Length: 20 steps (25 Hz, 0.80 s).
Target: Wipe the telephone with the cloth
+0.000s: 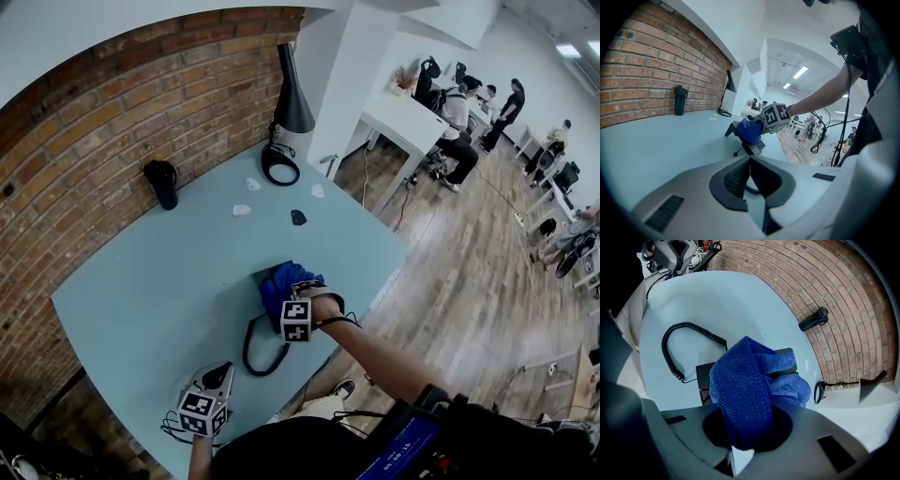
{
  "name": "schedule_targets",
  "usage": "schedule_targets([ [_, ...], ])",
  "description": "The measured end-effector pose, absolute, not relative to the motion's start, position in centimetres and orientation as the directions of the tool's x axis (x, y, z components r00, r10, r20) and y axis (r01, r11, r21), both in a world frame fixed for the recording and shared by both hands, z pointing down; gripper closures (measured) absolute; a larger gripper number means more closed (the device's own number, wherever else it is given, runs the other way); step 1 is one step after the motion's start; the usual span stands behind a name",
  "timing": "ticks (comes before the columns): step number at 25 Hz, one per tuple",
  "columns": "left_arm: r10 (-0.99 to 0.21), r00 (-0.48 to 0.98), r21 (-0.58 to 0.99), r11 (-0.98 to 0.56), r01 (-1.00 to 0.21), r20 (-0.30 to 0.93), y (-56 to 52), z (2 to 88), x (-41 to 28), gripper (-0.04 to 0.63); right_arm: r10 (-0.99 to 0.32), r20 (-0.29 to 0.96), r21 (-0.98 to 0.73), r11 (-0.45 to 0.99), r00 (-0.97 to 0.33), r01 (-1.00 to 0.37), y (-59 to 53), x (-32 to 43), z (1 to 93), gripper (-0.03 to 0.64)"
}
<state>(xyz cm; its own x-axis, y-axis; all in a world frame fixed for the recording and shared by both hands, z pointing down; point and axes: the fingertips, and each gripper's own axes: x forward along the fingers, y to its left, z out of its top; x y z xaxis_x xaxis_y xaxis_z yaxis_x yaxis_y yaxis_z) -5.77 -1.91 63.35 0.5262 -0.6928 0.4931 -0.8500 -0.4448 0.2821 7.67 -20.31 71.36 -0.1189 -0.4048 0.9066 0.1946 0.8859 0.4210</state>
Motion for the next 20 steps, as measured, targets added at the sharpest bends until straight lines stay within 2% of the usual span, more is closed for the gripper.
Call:
schedule_targets([
  [20, -0.707, 0.535, 0.259, -0.470, -0.844, 0.463, -2.2, 62.8, -5.5, 0.589, -0.384, 0.916, 0.399, 0.904, -0.115, 0.153, -16.5, 8.3, 73.5, 0.566],
])
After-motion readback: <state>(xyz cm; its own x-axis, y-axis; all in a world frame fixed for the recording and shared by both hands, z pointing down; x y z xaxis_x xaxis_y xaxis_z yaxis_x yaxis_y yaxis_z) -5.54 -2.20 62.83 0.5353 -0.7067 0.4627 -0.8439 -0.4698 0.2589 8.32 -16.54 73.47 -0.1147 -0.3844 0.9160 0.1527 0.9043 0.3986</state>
